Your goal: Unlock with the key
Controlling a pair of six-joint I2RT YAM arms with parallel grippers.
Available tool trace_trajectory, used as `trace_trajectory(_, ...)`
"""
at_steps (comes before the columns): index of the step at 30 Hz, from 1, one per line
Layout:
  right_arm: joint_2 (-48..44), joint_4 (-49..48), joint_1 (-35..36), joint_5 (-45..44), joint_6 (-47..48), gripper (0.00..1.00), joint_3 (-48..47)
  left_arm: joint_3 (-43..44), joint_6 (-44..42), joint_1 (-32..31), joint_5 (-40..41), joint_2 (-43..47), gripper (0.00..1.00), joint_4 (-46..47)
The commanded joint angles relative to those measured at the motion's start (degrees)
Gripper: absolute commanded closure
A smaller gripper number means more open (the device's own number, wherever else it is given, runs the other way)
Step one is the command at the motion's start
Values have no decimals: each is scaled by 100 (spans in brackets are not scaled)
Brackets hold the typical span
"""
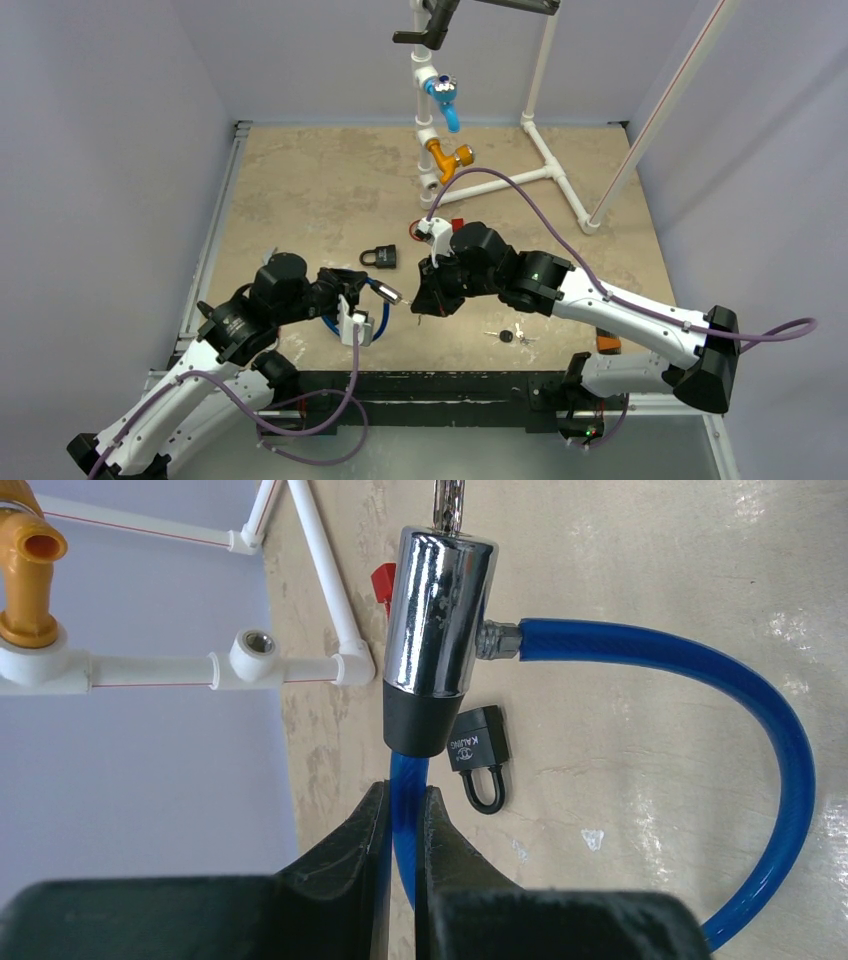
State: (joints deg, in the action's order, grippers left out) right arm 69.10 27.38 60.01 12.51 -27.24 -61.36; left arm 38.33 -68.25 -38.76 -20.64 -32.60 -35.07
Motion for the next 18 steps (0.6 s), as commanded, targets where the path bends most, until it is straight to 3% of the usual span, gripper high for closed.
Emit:
trace_trajectory(1,-126,-306,11,-198,44,100,70,140,-48,-65,-260,61,100,278)
trace_trajectory(18,-99,-602,11,-56,-76,100,279,178,84,-168,-212,66,100,342)
